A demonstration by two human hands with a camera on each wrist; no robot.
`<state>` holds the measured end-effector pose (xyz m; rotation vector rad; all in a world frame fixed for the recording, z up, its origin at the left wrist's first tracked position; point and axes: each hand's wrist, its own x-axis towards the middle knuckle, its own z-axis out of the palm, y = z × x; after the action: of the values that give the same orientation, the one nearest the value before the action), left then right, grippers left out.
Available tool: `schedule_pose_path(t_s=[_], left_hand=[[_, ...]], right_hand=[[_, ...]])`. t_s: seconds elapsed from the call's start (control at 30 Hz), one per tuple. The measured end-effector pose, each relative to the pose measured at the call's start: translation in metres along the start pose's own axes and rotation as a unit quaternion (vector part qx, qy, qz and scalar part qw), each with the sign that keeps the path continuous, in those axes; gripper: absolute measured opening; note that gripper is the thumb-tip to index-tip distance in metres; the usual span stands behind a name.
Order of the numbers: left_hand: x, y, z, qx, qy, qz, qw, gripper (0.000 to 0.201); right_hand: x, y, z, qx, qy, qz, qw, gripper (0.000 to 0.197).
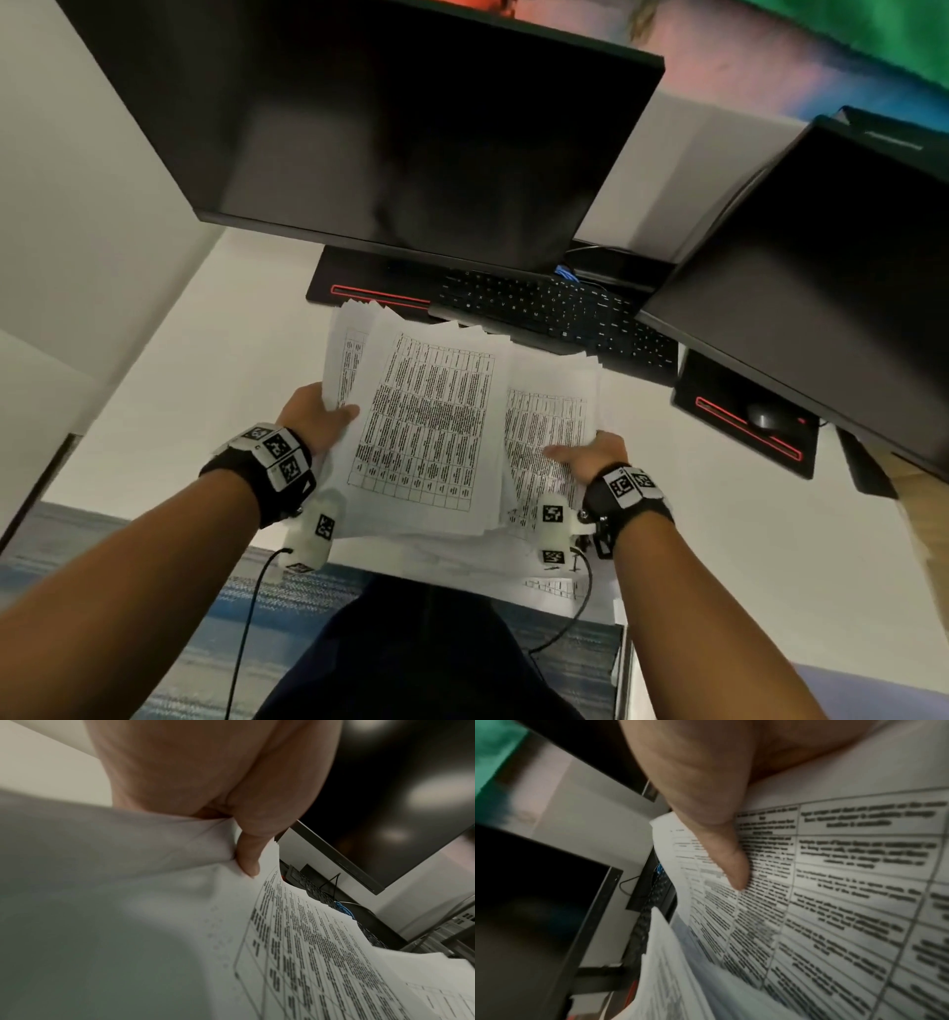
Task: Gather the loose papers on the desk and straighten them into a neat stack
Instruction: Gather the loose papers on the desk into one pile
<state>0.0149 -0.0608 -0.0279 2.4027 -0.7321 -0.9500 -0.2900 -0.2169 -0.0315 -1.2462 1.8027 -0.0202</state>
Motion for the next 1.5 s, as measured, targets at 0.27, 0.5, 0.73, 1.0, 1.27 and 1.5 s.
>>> schedule_pose_path(t_s=[0.27, 0.5, 0.73, 1.0, 1.27, 1.5], left_hand=[[-0.001, -0.002, -0.002, 0.000, -0.005, 0.002, 1.000, 0.032], [-0.003, 0.003, 0.003, -0.009, -0.021, 0.009, 1.000, 0.035], [-0.008, 0.006, 0.008, -0.032, -0.034, 0.004, 0.999, 0.028], [-0.013, 0.008, 0.006, -0.015, -0.030, -0.051, 0.998, 0.025], [0.025, -0.031, 0.013, -0.282, -0.110, -0.111, 0.947, 0.101], [0.011, 0.001, 0.024, -0.144, -0.068, -0.066, 0.985, 0.093]], right_hand=[[-0.060, -0.057, -0.069, -0.095, 0.184, -0.187, 0.960, 0.026], [-0.113, -0.098, -0.130, 0.092, 0.182, -0.327, 0.923, 0.034], [-0.094, -0.087, -0.119, 0.292, 0.039, -0.245, 0.923, 0.037], [-0.076, -0.083, -0.079, 0.382, -0.092, -0.143, 0.909, 0.026], [-0.005, -0.055, 0.014, 0.067, 0.003, -0.093, 0.993, 0.082], [-0.021, -0.042, 0.056, -0.016, -0.026, -0.120, 0.992, 0.068]])
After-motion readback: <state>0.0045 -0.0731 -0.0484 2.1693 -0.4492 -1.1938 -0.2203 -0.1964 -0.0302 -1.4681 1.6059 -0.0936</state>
